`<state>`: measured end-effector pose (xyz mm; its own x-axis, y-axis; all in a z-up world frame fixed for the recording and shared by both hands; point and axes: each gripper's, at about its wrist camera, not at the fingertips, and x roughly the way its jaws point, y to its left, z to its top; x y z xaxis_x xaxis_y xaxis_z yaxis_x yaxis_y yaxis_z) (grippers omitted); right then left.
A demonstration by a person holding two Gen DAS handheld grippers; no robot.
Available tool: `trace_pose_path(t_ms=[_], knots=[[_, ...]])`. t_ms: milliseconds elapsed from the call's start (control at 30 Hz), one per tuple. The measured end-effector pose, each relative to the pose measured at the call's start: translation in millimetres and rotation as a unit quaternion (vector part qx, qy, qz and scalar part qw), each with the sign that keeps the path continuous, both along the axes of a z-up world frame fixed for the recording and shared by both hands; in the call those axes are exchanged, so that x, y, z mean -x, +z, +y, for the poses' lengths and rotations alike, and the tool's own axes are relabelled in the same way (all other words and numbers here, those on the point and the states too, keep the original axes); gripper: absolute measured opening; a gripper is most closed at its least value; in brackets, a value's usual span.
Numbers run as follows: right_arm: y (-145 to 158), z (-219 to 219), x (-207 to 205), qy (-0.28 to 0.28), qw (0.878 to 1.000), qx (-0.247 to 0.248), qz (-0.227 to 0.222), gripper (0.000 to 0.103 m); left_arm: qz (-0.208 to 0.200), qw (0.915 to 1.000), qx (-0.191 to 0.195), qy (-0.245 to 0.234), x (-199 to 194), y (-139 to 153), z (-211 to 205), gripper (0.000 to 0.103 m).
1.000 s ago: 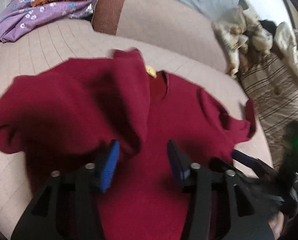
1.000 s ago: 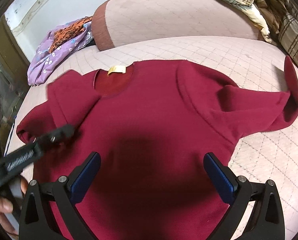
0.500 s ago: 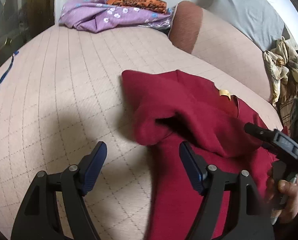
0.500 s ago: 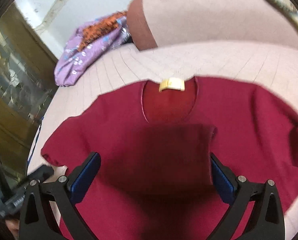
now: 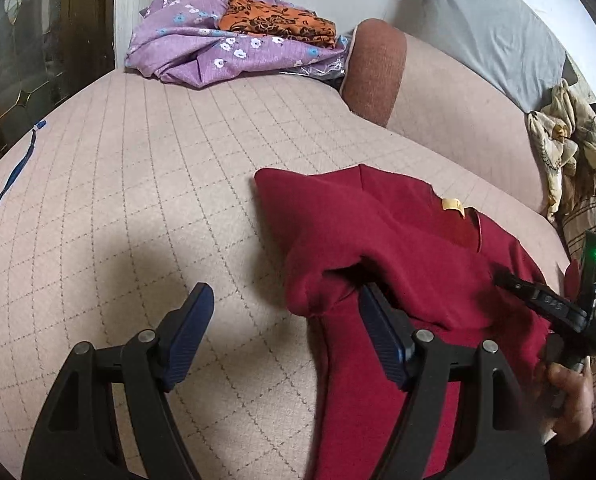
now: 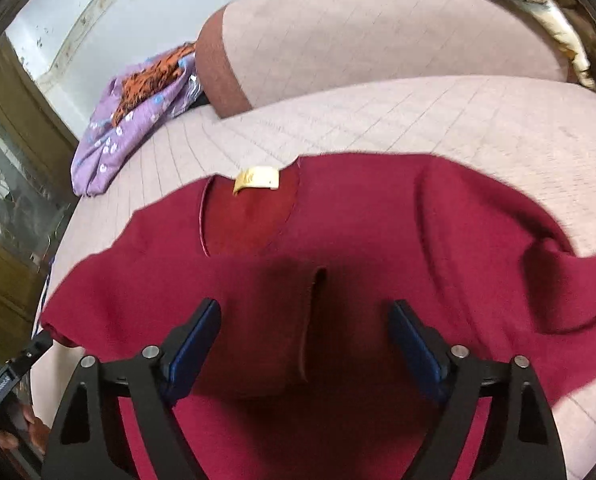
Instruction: Fold small clothes
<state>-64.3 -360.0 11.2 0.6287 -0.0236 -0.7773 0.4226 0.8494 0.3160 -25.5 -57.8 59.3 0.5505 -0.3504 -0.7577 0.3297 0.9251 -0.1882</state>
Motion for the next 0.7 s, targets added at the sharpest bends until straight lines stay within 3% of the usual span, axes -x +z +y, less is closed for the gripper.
trace_pose_path(t_ms=[33, 67, 100, 200, 267, 400, 500, 667, 700], knots=[[-2.8, 1.3, -3.2, 0.005, 1.000, 0.004, -0.003, 0.077, 0.000, 1.0000, 0.000, 0.004, -1.6, -0.2, 1.4, 0.074], [-1.9, 6.2, -5.4, 0.013, 0.999, 0.024, -0.017, 0.063, -0.001, 1.0000, 0.002, 0.009, -2.9, -0.2, 3.5, 0.074], [-0.6, 11.5, -8.0, 0.030, 0.999, 0.034, -0.030, 0.040, -0.001, 0.9999, 0.004, 0.014, -4.1, -0.4, 5.9, 0.074], [1.5, 21.1, -15.3, 0.051, 0.997, 0.058, -0.021, 0.024, -0.002, 0.9995, 0.009, 0.031, -8.7, 0.0, 13.5, 0.074], [9.4, 21.4, -13.4, 0.055, 0.996, 0.068, -0.027, 0.005, -0.003, 0.9993, 0.013, 0.034, -9.3, 0.8, 16.0, 0.074], [40.0, 3.4, 10.6, 0.024, 0.994, 0.086, -0.060, 0.005, -0.013, 0.9996, 0.016, 0.021, -5.3, 3.0, 9.9, 0.074], [55.0, -15.1, 29.0, -0.015, 0.991, 0.117, -0.058, 0.005, -0.026, 0.9996, 0.008, 0.012, -2.5, 4.5, 0.5, 0.074], [39.1, -49.9, 34.7, -0.068, 0.992, 0.108, -0.022, 0.005, -0.023, 0.9996, 0.014, -0.006, -3.2, 3.4, -13.2, 0.074], [32.6, -52.6, 31.7, -0.061, 0.993, 0.098, -0.012, 0.011, -0.024, 0.9996, 0.013, -0.011, -2.9, 2.6, -17.0, 0.074]])
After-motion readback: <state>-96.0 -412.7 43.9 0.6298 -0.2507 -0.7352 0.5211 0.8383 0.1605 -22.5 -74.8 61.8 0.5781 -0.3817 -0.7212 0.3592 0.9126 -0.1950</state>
